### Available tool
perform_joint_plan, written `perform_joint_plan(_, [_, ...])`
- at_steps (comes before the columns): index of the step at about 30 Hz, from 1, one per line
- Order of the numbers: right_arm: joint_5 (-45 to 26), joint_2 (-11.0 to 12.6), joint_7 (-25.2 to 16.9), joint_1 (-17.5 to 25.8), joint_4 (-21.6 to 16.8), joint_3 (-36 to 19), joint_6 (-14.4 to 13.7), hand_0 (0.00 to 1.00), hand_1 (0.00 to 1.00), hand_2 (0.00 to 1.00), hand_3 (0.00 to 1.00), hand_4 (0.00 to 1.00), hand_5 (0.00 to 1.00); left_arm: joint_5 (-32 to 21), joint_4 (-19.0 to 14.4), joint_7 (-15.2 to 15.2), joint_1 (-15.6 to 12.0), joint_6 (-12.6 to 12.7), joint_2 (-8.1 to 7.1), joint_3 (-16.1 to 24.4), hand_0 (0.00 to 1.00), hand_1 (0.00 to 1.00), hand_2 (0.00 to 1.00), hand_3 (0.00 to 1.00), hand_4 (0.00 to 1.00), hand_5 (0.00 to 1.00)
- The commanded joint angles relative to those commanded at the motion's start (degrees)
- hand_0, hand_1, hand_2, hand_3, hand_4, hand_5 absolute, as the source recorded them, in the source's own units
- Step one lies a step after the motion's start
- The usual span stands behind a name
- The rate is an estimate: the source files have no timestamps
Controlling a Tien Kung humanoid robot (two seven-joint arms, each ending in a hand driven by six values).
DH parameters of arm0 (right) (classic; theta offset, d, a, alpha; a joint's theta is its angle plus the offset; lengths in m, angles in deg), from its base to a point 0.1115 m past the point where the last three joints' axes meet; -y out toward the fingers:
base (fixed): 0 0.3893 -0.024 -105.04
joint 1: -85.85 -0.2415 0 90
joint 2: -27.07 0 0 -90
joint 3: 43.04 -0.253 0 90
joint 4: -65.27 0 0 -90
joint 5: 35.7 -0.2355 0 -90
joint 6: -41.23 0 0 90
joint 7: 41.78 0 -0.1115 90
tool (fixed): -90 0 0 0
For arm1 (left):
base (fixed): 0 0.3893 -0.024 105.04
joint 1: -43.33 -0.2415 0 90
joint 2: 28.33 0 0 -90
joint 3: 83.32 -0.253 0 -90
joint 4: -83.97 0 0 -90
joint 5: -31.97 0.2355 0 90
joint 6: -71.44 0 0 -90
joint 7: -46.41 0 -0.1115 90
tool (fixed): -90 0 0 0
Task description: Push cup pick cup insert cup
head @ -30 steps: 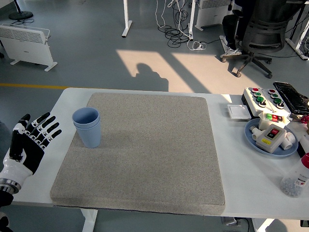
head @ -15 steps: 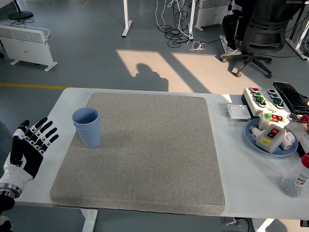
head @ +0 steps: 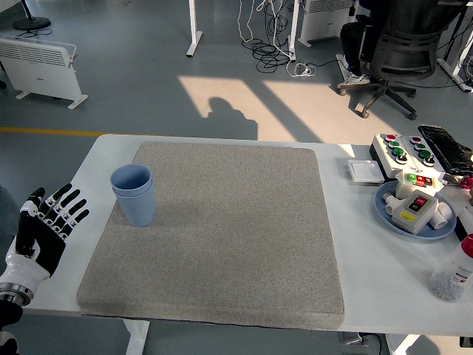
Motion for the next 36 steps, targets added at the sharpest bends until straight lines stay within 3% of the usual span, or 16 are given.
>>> perform_joint_plan(36, [-0.13,0.11,-0.24,0.35,0.00,0.07,-0.07,0.686,0.606,0.639,0.559,0.094,0.410,-0.36,0.91,-0.11,-0.23,0.52,0.34,-1.19,0.844,0.858,0.880,0.823,0.573,0.998])
